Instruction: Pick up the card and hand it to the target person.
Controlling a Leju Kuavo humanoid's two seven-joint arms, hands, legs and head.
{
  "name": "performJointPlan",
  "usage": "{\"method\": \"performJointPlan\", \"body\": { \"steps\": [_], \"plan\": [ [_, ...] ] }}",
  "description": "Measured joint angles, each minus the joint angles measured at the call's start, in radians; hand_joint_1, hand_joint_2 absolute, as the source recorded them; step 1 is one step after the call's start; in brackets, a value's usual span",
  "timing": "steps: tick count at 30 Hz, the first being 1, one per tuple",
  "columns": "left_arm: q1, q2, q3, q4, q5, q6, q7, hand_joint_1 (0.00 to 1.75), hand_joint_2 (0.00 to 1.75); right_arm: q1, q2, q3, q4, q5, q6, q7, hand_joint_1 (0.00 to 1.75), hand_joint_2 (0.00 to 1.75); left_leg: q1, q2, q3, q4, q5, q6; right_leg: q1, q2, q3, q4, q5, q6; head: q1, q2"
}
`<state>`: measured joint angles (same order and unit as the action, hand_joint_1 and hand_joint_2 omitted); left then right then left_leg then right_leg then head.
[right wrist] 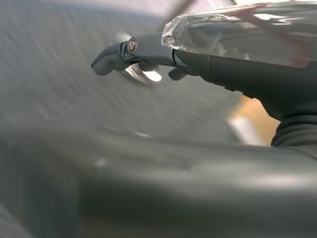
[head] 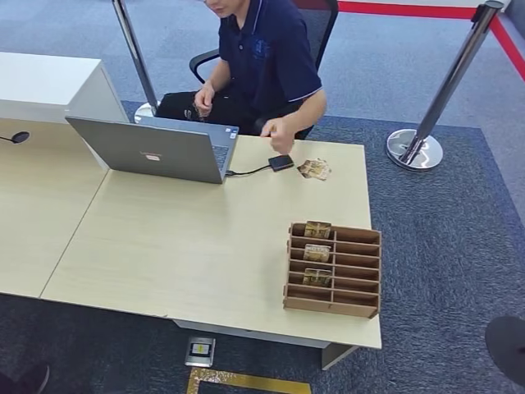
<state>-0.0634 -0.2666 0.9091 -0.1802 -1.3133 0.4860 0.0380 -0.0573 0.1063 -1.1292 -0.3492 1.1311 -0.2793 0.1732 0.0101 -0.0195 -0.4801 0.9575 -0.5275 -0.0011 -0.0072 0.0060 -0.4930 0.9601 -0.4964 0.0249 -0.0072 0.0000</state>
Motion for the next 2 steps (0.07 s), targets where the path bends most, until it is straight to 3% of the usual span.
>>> {"method": "performJointPlan", "body": {
  "steps": [2],
  "plan": [
    [0.000,0.000,0.000,0.000,-0.005,-0.003,-0.005,0.00,1.75,-0.002,0.012,0.000,0.029,0.008,0.031,0.022,0.00,0.00,0.000,0.000,0.000,0.000,0.000,0.000,0.000,0.000,0.000,0.000,0.000,0.000,0.000,0.000]
  ]
}}
